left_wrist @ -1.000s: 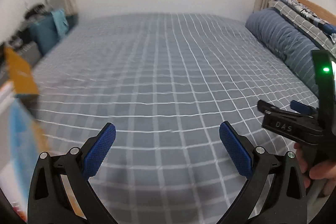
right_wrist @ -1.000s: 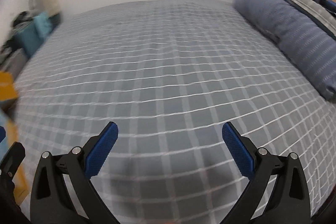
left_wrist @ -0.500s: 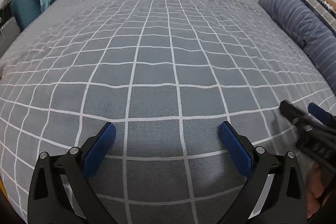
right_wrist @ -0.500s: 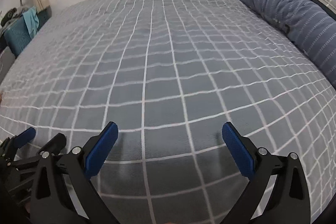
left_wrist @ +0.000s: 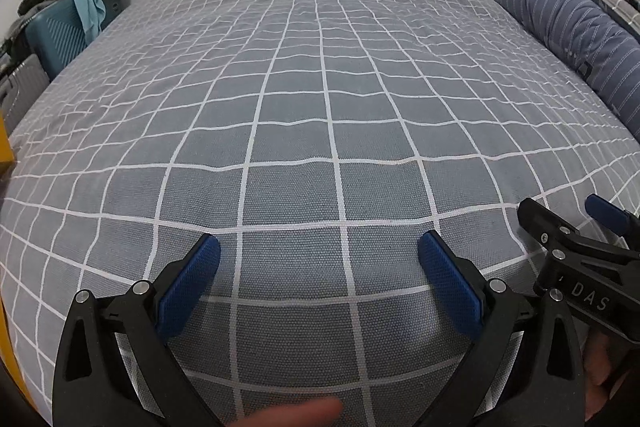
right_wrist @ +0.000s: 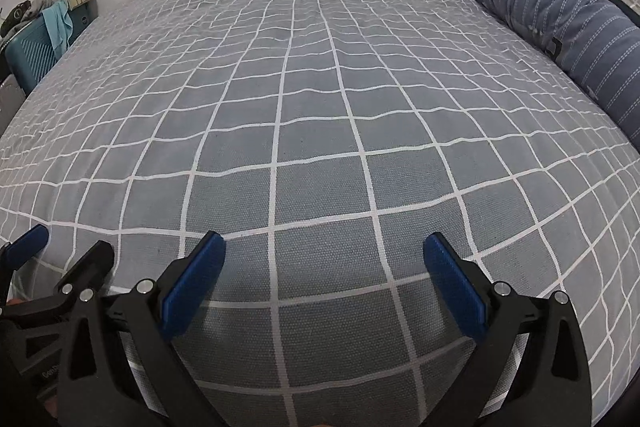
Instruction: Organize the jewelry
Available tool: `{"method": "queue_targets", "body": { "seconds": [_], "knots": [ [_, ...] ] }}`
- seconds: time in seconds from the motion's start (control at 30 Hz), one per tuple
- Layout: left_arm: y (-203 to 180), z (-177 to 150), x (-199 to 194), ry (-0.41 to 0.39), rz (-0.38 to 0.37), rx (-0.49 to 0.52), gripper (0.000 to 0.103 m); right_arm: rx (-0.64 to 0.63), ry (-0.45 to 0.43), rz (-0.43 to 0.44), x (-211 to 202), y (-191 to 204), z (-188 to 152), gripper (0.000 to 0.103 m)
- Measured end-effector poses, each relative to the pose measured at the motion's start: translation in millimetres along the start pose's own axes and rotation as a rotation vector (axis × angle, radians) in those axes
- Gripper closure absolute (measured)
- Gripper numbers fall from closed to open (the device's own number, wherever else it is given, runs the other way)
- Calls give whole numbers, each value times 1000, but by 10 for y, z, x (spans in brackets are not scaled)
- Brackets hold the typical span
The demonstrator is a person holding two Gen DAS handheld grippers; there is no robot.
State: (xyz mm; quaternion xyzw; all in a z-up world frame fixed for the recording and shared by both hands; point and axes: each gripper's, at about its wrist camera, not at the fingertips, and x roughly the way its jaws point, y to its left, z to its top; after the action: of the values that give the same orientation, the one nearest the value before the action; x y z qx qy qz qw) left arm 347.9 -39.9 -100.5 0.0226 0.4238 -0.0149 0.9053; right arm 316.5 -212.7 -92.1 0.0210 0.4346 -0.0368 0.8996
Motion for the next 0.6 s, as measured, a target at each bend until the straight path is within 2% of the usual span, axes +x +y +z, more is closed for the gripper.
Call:
{"method": "queue_targets", "body": {
  "seconds": [0.6],
  "knots": [
    [7,-27,-31,-1,0,-3,5,3,0,3,-8,8,-16,7]
  ]
}}
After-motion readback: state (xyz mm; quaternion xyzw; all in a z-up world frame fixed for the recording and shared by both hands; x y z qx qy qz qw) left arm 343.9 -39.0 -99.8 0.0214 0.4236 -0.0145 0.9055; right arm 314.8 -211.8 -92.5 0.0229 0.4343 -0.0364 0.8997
